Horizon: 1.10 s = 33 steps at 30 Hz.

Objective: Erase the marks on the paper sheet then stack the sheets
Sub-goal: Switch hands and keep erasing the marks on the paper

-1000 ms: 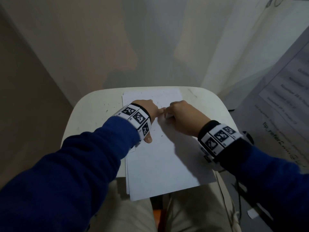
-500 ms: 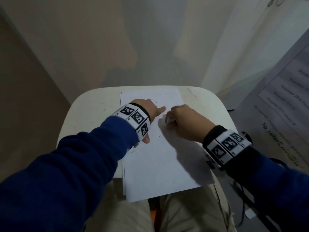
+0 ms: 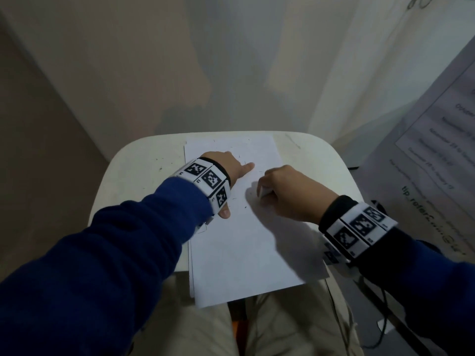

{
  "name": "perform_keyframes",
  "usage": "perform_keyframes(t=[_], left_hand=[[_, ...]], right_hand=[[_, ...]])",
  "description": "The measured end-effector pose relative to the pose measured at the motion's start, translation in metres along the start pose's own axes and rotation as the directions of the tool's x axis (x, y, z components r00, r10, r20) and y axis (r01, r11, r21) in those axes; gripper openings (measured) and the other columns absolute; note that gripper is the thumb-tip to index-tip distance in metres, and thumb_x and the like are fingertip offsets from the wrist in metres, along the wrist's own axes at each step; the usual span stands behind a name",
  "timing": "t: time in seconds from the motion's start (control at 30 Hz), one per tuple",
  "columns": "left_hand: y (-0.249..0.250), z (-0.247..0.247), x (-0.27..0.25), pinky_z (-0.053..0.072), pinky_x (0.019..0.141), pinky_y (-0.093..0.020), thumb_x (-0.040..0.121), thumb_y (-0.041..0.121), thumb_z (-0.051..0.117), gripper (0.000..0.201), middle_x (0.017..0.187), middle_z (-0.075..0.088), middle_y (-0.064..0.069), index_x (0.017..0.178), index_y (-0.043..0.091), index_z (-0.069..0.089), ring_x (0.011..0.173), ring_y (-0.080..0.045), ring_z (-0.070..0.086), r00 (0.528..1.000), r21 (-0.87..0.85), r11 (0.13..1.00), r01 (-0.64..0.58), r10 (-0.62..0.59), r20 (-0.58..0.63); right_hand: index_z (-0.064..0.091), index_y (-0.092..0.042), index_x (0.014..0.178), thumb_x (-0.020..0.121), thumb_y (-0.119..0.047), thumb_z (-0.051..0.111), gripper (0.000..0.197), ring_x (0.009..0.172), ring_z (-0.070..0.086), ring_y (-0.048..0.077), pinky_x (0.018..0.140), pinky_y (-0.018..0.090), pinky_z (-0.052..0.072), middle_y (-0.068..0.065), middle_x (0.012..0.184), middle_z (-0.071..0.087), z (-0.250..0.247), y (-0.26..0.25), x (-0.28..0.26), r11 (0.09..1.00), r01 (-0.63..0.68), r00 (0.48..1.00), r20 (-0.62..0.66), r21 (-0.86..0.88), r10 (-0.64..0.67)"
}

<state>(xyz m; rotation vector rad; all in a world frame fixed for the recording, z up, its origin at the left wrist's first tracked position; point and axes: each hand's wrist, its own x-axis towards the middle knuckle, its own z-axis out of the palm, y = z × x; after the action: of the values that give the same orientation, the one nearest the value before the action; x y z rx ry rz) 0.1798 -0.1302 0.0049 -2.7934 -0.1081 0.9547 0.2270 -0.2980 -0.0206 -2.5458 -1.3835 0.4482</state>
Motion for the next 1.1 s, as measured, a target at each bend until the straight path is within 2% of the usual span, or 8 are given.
perform_keyframes(t=[0.1,0.23,0.47,0.7,0.83,0.93,1.03,1.1], left_hand=[[-0.001,0.000,0.001,0.043,0.107,-0.047,0.069,0.047,0.088,0.134,0.164,0.012,-0.016,0.157,0.039,-0.011,0.145,-0.034,0.033,1.000,-0.007,1.000,0.000,0.000,0.002],[-0.001,-0.001,0.000,0.047,0.104,-0.045,0.068,0.048,0.089,0.130,0.162,0.022,-0.014,0.157,0.041,-0.005,0.140,-0.033,0.040,1.000,-0.010,1.000,0.002,-0.002,-0.008],[0.001,0.000,0.000,0.042,0.106,-0.046,0.070,0.046,0.088,0.132,0.164,0.014,-0.015,0.158,0.036,-0.010,0.145,-0.033,0.033,1.000,0.002,1.000,-0.004,0.004,-0.011],[0.002,-0.002,-0.003,0.048,0.103,-0.045,0.071,0.046,0.087,0.129,0.162,0.023,-0.015,0.158,0.038,-0.008,0.139,-0.034,0.042,1.000,0.008,1.000,0.001,-0.001,-0.009],[0.002,-0.002,-0.004,0.043,0.105,-0.045,0.073,0.045,0.086,0.130,0.164,0.014,-0.016,0.158,0.035,-0.011,0.145,-0.034,0.032,1.000,0.012,1.000,-0.008,0.008,-0.001],[0.002,-0.003,-0.004,0.045,0.103,-0.045,0.074,0.043,0.087,0.129,0.164,0.014,-0.016,0.158,0.035,-0.011,0.144,-0.034,0.034,1.000,0.003,1.000,-0.010,0.010,0.012],[0.001,-0.002,-0.001,0.045,0.103,-0.045,0.075,0.042,0.086,0.126,0.163,0.017,-0.015,0.158,0.037,-0.008,0.142,-0.034,0.037,1.000,-0.011,1.000,-0.011,0.011,0.001],[0.001,-0.001,0.002,0.045,0.102,-0.043,0.084,0.043,0.077,0.109,0.162,0.022,-0.014,0.159,0.037,-0.002,0.140,-0.034,0.041,1.000,-0.078,0.997,0.012,-0.013,-0.017]], right_hand=[[0.065,-0.021,0.070,0.078,-0.010,0.057,0.016,0.072,0.061,0.023,0.071,0.042,0.054,0.000,0.079,0.062,-0.005,0.003,0.012,1.000,-0.011,1.000,-0.022,0.002,0.011],[0.066,-0.011,0.070,0.082,-0.015,0.057,0.015,0.071,0.061,0.027,0.070,0.043,0.054,0.006,0.077,0.064,-0.012,-0.001,0.027,0.999,-0.022,0.994,-0.110,0.028,0.025],[0.070,-0.016,0.077,0.080,-0.012,0.060,0.012,0.074,0.060,0.021,0.071,0.040,0.052,-0.001,0.080,0.063,0.000,0.003,-0.005,0.999,0.027,1.000,0.007,-0.031,-0.027],[0.065,-0.014,0.068,0.079,-0.015,0.056,0.014,0.073,0.060,0.029,0.070,0.043,0.053,0.007,0.079,0.063,-0.010,0.006,0.029,1.000,-0.018,0.991,-0.129,0.000,0.018],[0.067,-0.015,0.072,0.079,-0.010,0.060,0.012,0.074,0.061,0.023,0.071,0.042,0.053,0.001,0.081,0.063,-0.005,0.011,0.010,0.999,-0.025,0.999,-0.037,-0.032,0.024],[0.068,-0.018,0.071,0.077,-0.009,0.062,0.012,0.074,0.061,0.017,0.071,0.039,0.053,-0.004,0.078,0.065,-0.006,0.016,0.002,1.000,0.014,1.000,0.008,-0.027,-0.014],[0.069,-0.017,0.073,0.080,-0.018,0.056,0.015,0.073,0.060,0.021,0.072,0.041,0.053,-0.002,0.078,0.063,-0.010,0.014,0.015,1.000,-0.004,0.999,-0.051,-0.024,0.003],[0.065,-0.017,0.068,0.076,-0.039,0.038,0.036,0.070,0.060,0.025,0.069,0.042,0.053,0.001,0.077,0.061,-0.014,0.011,0.023,1.000,-0.003,0.993,-0.119,0.005,0.003]])
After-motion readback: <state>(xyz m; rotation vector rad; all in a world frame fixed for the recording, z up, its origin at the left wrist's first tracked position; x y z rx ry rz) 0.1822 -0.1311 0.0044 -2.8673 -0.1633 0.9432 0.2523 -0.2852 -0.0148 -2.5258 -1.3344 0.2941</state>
